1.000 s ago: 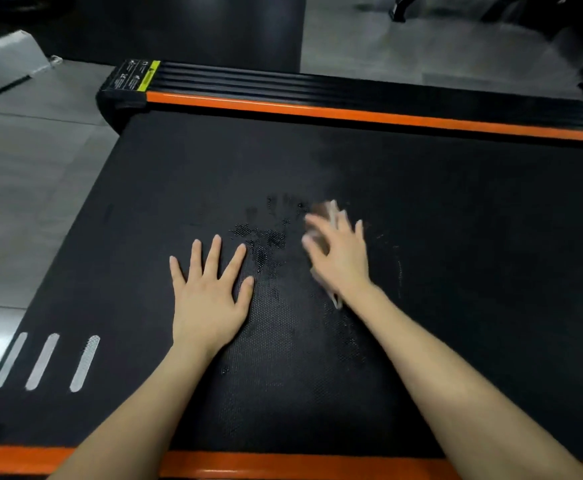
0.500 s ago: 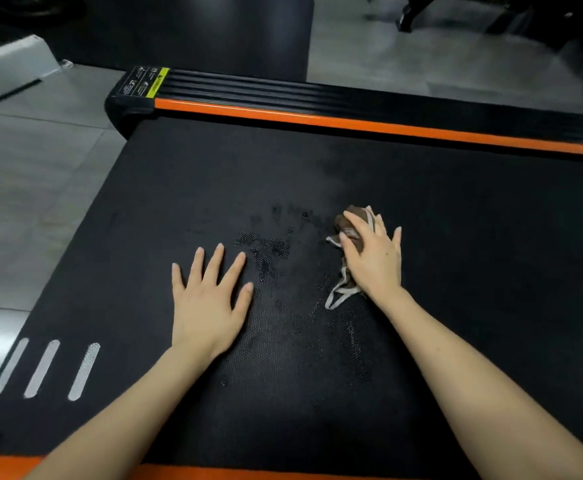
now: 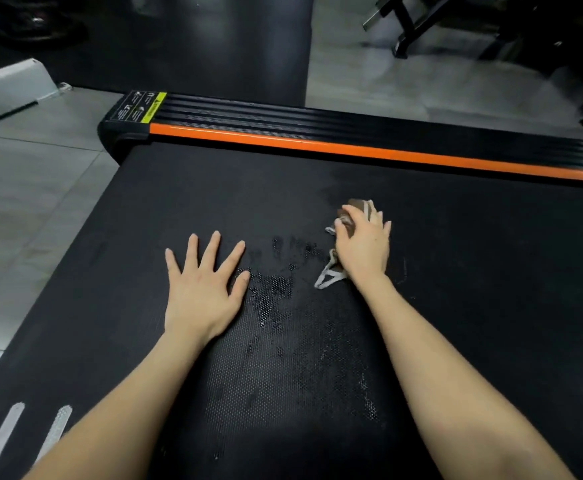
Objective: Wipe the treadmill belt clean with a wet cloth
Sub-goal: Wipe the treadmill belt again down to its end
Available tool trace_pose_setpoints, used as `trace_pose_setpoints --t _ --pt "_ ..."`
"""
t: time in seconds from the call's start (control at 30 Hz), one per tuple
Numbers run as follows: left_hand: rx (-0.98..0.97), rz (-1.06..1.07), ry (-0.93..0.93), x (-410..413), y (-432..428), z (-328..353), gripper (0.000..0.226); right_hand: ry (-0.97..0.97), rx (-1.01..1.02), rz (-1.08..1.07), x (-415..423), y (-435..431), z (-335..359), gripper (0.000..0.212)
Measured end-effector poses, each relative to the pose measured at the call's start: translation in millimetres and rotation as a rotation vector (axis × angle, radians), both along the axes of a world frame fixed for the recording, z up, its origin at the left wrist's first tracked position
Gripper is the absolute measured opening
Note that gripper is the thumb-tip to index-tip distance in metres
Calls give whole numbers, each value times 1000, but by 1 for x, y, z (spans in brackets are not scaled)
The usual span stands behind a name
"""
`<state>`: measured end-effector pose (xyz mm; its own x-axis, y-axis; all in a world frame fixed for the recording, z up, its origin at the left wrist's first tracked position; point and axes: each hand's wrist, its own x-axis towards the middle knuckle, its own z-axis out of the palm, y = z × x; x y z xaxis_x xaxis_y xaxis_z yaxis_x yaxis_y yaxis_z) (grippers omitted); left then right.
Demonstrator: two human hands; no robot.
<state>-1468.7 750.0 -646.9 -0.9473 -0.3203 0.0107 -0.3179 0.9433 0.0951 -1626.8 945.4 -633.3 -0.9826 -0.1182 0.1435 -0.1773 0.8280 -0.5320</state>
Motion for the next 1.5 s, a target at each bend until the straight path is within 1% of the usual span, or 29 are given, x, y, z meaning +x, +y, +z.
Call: trace_pose_setpoints --t 0.03,0.13,0.17,0.2,0.27,0.3,0.33,0.43,0.5,0.57,0.6,0.7,0.73,0.8,0.9,0.97,1.03,1.07,1.1,1.13,1.2,1.27,1.3,1.4,1.5 --pt "-1 -3 -3 0 0 0 69 2 -38 64 14 -9 -1 34" --pt "5 -8 4 0 0 1 68 35 -88 440 87 -12 -4 32" --pt "8 -9 5 1 0 1 68 21 -101 533 106 -6 -6 32" --pt "10 -10 8 1 -1 0 67 30 -97 602 110 0 -8 33" --pt "16 -14 19 1 0 0 66 103 -21 666 80 4 -10 37" --pt "19 -15 25 0 0 0 65 126 6 618 54 2 -10 39" --pt "22 -15 28 0 0 -1 65 127 7 519 24 -4 -10 38" --pt "31 -15 29 0 -1 -2 65 38 -23 174 -60 -25 -7 36" --pt "29 -9 32 0 0 -1 66 18 -33 57 -87 -42 -5 37" --pt "26 -10 25 0 0 -1 67 16 -68 67 -79 -54 -1 34" --pt "28 -16 23 0 0 0 66 23 -85 129 -61 -54 0 32" --pt "35 -15 35 0 -1 0 64 75 -112 409 11 -39 -8 30" --pt "29 -16 32 0 -1 0 63 92 -101 472 21 -33 -9 31" --pt "18 -20 31 1 -1 -1 61 114 -36 499 -1 -29 -4 34" --pt "17 -25 45 1 -2 -3 58 118 48 315 -69 -35 2 38" --pt "9 -31 55 1 -2 -4 56 108 49 82 -106 -33 0 40" --pt "-4 -34 67 0 -2 -5 55 59 25 -120 -126 -39 -2 42" --pt "-7 -32 69 0 -3 -6 56 29 26 -175 -128 -48 -1 42" --pt "-7 -30 66 -1 -3 -6 56 8 31 -176 -125 -60 2 41" --pt "-7 -29 65 -1 -3 -6 56 3 34 -122 -119 -74 6 39" --pt "-10 -28 65 0 -3 -7 57 46 69 125 -96 -104 6 32" --pt "-11 -25 53 -1 -3 -7 57 83 173 372 -69 -119 3 30" --pt "-12 -25 46 -1 -3 -7 57 78 215 448 -59 -117 3 31" --pt "-14 -24 36 -1 -4 -5 59 63 249 583 -30 -81 5 32" --pt "-9 -12 22 -1 -2 -3 65 70 232 716 27 -29 8 29"
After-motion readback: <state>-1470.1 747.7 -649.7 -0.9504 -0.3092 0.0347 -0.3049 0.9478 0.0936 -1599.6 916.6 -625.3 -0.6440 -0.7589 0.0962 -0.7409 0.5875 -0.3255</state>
